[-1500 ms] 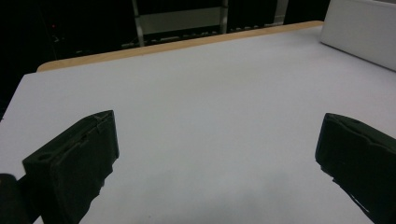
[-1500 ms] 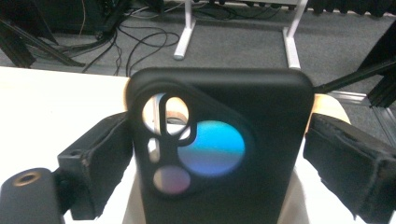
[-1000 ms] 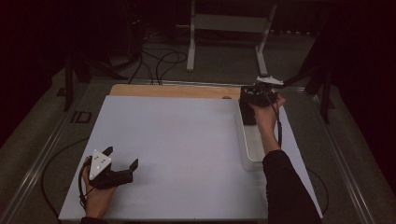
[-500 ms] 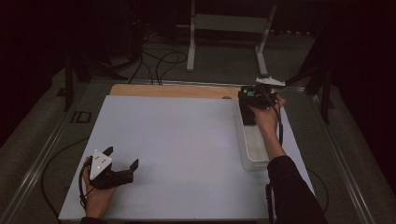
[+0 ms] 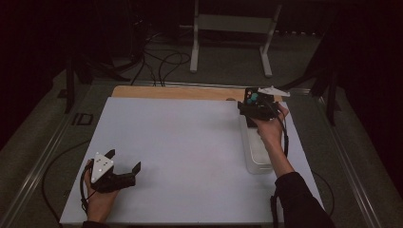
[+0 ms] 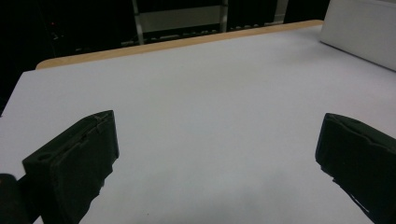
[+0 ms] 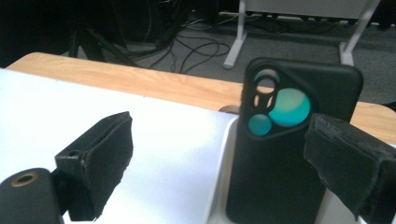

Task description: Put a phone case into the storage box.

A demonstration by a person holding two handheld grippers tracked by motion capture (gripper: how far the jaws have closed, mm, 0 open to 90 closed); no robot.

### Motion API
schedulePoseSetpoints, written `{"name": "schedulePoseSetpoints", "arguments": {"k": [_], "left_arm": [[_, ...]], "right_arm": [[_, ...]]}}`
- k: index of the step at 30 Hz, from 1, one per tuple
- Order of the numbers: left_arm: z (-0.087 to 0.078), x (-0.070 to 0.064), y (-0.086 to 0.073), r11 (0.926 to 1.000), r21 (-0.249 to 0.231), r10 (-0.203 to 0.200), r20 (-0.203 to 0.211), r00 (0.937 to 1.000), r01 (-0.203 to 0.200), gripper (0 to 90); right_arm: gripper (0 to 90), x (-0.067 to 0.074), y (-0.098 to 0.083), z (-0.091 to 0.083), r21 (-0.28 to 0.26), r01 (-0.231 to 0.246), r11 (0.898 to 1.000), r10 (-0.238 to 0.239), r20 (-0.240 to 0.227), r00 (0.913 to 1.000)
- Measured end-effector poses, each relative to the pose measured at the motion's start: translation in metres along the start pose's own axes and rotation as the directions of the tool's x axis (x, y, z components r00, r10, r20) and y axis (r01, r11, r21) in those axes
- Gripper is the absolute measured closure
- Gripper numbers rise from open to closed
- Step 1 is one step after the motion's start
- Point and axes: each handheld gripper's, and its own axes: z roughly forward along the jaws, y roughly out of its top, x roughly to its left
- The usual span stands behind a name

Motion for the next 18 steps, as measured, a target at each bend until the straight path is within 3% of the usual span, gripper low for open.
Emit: {"name": "schedulePoseSetpoints", "arguments": {"k": [5, 10, 18], "left_arm": [[0.0, 0.0, 0.0, 1.0, 0.007, 0.003, 0.002, 1.0, -0.003, 0.0], [0.001, 0.0, 0.0, 0.9999, 0.012, 0.0, 0.007, 1.0, 0.0, 0.0], [0.0, 0.0, 0.001, 0.9999, 0.017, 0.003, 0.015, 0.9999, -0.003, 0.0]], "right_arm": [[8.2, 0.007, -0.004, -0.011, -0.014, 0.01, 1.0, -0.011, -0.044, 0.9989], [8.2, 0.017, -0.01, -0.023, -0.024, 0.051, 0.998, -0.053, -0.092, 0.9944], [8.2, 0.03, -0.028, -0.041, -0.041, 0.086, 0.995, -0.092, -0.188, 0.9779]]}}
